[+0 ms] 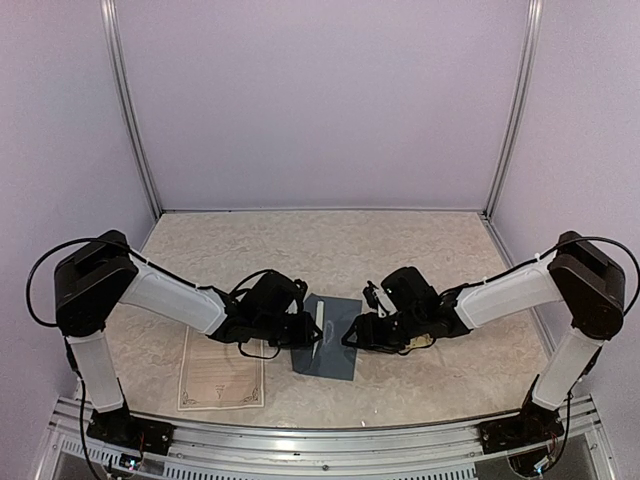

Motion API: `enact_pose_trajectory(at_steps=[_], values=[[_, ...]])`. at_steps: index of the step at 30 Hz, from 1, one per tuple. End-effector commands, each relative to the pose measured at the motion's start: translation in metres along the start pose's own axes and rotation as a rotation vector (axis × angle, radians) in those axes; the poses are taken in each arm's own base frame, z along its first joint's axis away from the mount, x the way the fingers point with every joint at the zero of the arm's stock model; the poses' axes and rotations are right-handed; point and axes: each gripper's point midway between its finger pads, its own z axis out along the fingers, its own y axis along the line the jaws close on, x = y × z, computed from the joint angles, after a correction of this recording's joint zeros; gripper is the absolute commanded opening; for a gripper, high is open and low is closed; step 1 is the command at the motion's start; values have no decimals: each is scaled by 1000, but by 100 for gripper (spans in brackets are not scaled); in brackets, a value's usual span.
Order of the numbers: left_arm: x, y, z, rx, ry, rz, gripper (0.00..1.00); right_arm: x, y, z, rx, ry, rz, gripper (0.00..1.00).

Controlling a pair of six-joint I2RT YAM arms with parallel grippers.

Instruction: Place the letter into the envelope and seal it

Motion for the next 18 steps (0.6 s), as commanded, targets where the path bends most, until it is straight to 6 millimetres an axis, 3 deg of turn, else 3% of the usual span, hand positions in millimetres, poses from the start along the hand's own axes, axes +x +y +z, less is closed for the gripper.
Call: enact_pose_trajectory(at_steps=[1,8,18], values=[[-18,1,-3,-42,-31,30,25,-3,-15,-8,80,-2,-1,62],[-37,3,0,-31,-59,24,34,-21,-17,-6,68,-26,-4,63],[-44,12,19,-7,-37,14,33,-41,-25,8,84,-31,-4,62]])
